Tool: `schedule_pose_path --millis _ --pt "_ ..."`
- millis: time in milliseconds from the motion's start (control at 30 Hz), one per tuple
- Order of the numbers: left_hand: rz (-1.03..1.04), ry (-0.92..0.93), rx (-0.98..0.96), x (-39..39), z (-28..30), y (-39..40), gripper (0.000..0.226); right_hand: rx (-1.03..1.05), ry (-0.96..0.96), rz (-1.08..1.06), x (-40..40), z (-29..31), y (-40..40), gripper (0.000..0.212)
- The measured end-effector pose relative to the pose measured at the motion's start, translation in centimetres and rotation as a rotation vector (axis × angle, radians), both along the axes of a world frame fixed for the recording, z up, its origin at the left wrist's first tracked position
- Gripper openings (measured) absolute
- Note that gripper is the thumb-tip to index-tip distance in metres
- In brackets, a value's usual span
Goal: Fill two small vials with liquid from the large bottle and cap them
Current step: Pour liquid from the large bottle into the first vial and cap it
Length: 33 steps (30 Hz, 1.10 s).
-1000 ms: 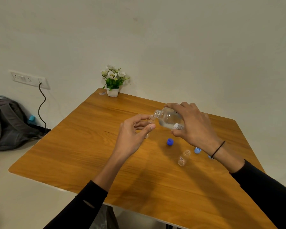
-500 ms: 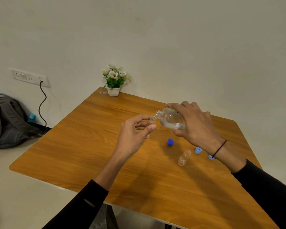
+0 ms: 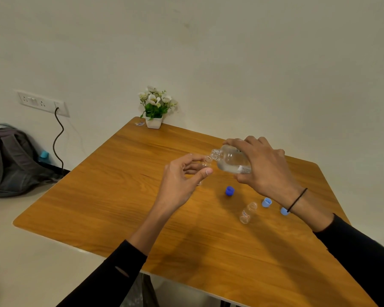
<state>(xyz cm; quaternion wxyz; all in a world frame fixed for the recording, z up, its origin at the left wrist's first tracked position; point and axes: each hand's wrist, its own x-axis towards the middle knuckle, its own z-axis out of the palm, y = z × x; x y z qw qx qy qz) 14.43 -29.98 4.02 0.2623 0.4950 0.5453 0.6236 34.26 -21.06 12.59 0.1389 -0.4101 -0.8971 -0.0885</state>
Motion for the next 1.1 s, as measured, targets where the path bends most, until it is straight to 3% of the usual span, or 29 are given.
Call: schedule_pose_path --millis 1100 --pt "-0.004 -0.011 0.010 0.48 -0.07 -0.06 0.032 0.019 -0.018 0.002 0.18 -0.02 0.25 0.087"
